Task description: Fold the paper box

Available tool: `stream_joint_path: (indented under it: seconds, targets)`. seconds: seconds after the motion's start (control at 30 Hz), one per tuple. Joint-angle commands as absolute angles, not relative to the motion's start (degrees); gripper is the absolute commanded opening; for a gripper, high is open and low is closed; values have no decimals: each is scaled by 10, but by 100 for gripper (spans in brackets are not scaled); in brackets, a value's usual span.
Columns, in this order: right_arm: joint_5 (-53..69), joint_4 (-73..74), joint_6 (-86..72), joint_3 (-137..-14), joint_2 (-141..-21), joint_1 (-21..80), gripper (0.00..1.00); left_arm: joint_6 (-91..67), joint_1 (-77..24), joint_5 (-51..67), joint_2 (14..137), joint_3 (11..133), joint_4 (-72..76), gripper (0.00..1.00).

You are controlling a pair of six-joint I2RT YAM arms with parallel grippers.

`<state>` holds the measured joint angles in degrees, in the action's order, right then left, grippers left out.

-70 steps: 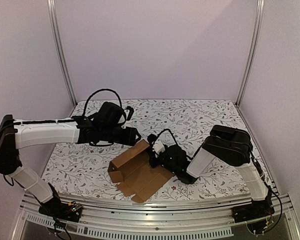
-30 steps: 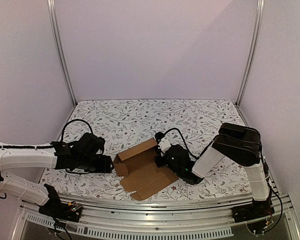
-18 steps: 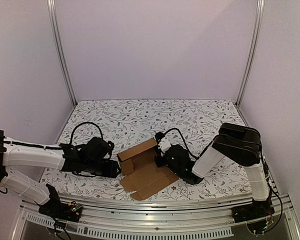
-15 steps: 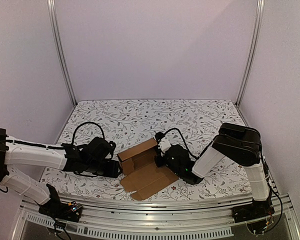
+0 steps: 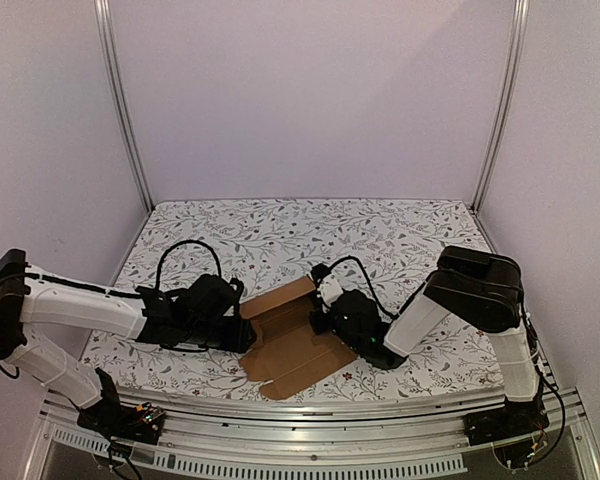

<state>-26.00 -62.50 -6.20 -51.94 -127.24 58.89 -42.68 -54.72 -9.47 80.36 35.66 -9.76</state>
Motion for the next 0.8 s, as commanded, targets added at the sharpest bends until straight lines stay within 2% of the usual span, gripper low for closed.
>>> stream_joint_path:
  seconds: [0.0, 0.37, 0.77]
  targets:
    - [-279, -600, -63, -504, -1268, 594, 0, -439, -559, -135, 818, 371, -89, 49]
    - [-311, -557, -117, -482, -1237, 618, 0, -445, -562, -194, 836, 389, -92, 41]
    - [-289, -452, -243, -475, -1200, 639, 0, -434, -562, -241, 868, 400, -60, 22]
